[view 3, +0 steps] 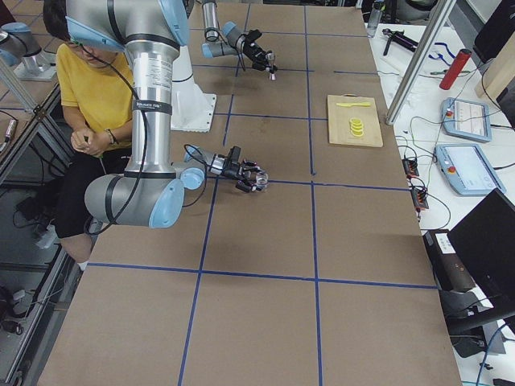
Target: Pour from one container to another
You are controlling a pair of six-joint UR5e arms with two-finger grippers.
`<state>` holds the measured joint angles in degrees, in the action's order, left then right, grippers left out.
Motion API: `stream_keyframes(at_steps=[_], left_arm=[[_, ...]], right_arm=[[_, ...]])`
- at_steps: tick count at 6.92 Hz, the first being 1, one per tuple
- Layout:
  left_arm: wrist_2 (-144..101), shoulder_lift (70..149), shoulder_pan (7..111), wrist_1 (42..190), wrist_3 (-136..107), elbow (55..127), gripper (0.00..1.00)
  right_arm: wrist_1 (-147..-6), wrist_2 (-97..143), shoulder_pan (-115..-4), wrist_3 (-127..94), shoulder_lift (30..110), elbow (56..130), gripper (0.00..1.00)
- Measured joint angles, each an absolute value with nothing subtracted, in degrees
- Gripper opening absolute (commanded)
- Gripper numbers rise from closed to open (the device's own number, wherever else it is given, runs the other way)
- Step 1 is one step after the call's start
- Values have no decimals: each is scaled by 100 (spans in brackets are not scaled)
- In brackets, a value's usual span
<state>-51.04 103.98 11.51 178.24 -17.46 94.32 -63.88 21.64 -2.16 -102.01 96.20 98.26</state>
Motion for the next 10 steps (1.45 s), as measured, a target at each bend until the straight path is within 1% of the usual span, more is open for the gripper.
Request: stream_keyframes(at_steps=[1,2,3,4,5,6,8,10], left_arm=[[-5101,10397,1151,17824,-1754,9436,0],[-5099,10397,1151,17824,-1767,9438,0],[-5100,10395,1153,17824,-1772,9439,0],[-5104,10389,1156,17824,-1774,9439,0],[-5105,10387,1157,17824,-1775,9440,0],[-5106,10385,1157,17824,-1775,9440,0],[-5107,10381,1157,17824,-1776,9445,0],[-5113,10382,1131,17822,-1745,9440,0]], right_arm=[[-6384,2171,-219,-10202,9617,9826,61],[-6382,2178,-219,-10202,9616,9826,45],[-6381,2187,-230,-10175,9613,9826,23],[-6381,2196,-246,-10109,9609,9826,13],[-6377,2260,-282,-9954,9604,9836,11],[-6375,2368,-356,-9687,9596,9865,1],[-6365,2468,-497,-9298,9552,10091,0],[-6363,2558,-596,-8766,9403,10529,0]])
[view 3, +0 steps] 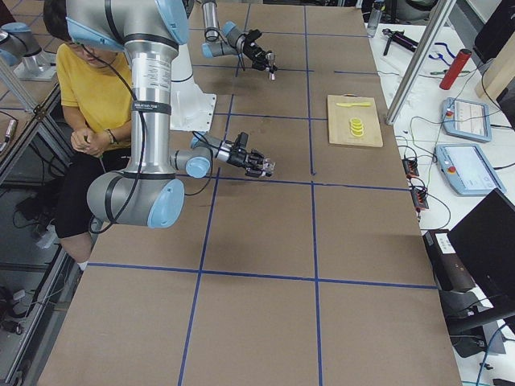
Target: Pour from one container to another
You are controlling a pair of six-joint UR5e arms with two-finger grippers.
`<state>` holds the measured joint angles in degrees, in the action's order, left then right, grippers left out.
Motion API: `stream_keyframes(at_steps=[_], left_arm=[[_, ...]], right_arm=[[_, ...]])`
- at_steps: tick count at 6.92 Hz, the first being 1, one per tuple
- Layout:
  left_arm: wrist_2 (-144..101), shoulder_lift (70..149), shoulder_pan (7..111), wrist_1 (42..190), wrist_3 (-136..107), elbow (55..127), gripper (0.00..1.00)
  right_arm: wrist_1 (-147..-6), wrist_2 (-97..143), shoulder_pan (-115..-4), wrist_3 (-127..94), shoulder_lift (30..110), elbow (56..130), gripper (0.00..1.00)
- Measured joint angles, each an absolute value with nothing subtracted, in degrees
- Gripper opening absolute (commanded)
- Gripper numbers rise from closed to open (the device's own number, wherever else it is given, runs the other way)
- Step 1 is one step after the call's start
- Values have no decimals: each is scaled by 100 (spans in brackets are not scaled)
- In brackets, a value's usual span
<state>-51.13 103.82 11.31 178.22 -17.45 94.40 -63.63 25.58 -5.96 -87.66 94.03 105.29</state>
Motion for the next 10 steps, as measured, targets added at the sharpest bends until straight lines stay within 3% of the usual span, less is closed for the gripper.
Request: stream_keyframes(at_steps=[3,10], left_arm=[[-5161,10591,1085,17831,-1607,9147,0],[-5265,11789,1073,17770,-1342,8165,0]], right_arm=[[-6361,2561,-606,-7811,9057,11291,0],[-6363,2532,-329,-6753,8216,11592,0]])
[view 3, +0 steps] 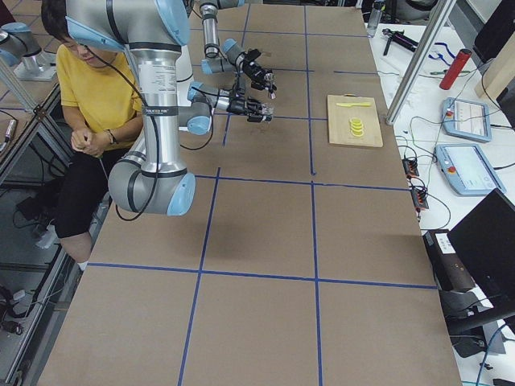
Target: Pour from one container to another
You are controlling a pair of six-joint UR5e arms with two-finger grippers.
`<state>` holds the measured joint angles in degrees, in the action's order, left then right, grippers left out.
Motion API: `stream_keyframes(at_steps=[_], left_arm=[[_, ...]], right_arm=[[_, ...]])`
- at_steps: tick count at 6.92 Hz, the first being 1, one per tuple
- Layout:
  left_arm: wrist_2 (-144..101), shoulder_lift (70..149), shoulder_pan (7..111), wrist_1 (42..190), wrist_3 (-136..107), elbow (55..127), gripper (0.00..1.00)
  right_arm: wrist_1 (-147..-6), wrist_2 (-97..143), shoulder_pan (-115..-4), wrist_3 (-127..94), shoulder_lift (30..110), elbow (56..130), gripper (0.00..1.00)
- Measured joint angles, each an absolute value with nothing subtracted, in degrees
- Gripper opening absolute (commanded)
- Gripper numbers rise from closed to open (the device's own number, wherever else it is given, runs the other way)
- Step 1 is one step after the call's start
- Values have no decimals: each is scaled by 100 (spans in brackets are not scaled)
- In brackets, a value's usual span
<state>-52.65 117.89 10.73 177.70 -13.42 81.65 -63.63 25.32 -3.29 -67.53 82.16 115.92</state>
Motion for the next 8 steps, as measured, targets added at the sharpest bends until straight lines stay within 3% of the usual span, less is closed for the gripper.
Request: stream_keyframes(at_steps=[5,8], left_arm=[[-5392,12321,1102,17763,-1603,7748,0],[-5554,12543,1090,17688,-1748,7592,0]], right_arm=[[-6380,2524,-235,-6023,8116,11834,0],[-6486,2537,-225,-5453,7577,11784,0]])
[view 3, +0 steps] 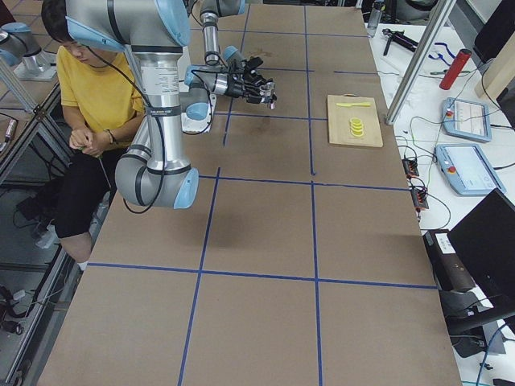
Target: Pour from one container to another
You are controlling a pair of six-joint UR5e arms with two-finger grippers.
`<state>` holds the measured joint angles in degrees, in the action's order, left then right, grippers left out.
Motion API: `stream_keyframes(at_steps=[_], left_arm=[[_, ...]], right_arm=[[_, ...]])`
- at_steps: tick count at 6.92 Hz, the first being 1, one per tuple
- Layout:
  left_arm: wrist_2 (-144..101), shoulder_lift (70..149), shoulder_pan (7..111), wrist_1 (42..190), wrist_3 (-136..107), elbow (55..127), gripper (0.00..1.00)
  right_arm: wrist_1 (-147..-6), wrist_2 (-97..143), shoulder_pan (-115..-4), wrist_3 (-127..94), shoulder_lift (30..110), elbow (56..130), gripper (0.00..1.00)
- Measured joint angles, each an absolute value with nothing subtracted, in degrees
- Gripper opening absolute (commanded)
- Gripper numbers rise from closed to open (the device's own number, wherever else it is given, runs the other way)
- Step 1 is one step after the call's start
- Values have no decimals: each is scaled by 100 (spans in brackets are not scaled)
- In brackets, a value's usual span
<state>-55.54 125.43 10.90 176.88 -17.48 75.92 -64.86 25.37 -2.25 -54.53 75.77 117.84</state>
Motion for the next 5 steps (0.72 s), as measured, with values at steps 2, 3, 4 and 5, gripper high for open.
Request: stream_keyframes(at_steps=[2,3,4,5], left_arm=[[-5677,12760,1083,17346,-1750,7558,0],[-5698,12842,1082,17214,-1749,7558,0],[-5710,12874,1081,17165,-1749,7558,0],[-5719,12881,1081,17153,-1749,7560,0]], right_arm=[[-6812,2555,-242,-5378,7249,11755,0],[-6982,2557,-249,-5373,7149,11753,0],[-7115,2557,-262,-5371,7098,11753,0],[-7305,2558,-289,-5370,7045,11756,0]])
